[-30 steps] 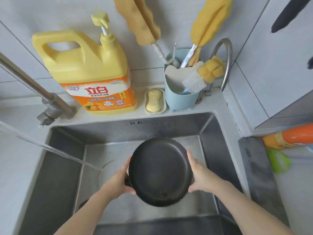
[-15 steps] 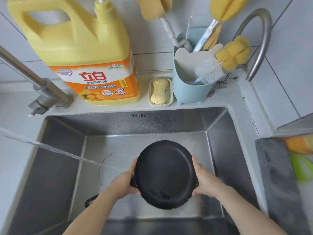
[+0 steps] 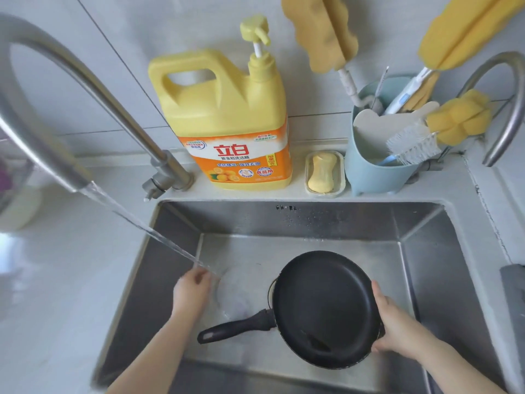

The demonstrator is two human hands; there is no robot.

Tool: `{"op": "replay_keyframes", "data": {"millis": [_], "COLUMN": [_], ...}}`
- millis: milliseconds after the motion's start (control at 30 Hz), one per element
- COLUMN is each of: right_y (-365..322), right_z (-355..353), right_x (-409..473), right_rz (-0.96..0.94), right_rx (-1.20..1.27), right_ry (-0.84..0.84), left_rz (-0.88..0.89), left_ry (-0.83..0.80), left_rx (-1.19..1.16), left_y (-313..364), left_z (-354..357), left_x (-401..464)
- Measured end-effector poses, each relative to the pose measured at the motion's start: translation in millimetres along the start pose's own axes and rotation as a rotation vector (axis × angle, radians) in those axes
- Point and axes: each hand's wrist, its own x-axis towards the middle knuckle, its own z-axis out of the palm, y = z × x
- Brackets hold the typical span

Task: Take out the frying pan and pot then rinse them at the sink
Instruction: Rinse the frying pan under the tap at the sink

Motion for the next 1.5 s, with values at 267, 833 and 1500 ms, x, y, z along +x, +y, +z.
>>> {"op": "replay_keyframes", "data": {"millis": [267,833,1500], "right_y": [-1.6,-4.1,1.0], "right_z": [-1.7,-3.2,1.8], "right_x": [-4.8,-7.2,-1.0], "right_rz": [-0.006,0.022,0.032], "right_rx": [-0.03,-0.042,0.111], "right_ry": [0.019,0.029,0.021], "left_rz": [0.189,0.447,0.368], "left_ry": [0.363,0.128,-0.748], "left_rx": [-0.458,-0.184,0.416], "left_y": [76.8,66.2,-4.6], "left_z": [-96.7,-17.1,117.3], "left_x": [58.2,-5.4,-30.1]}}
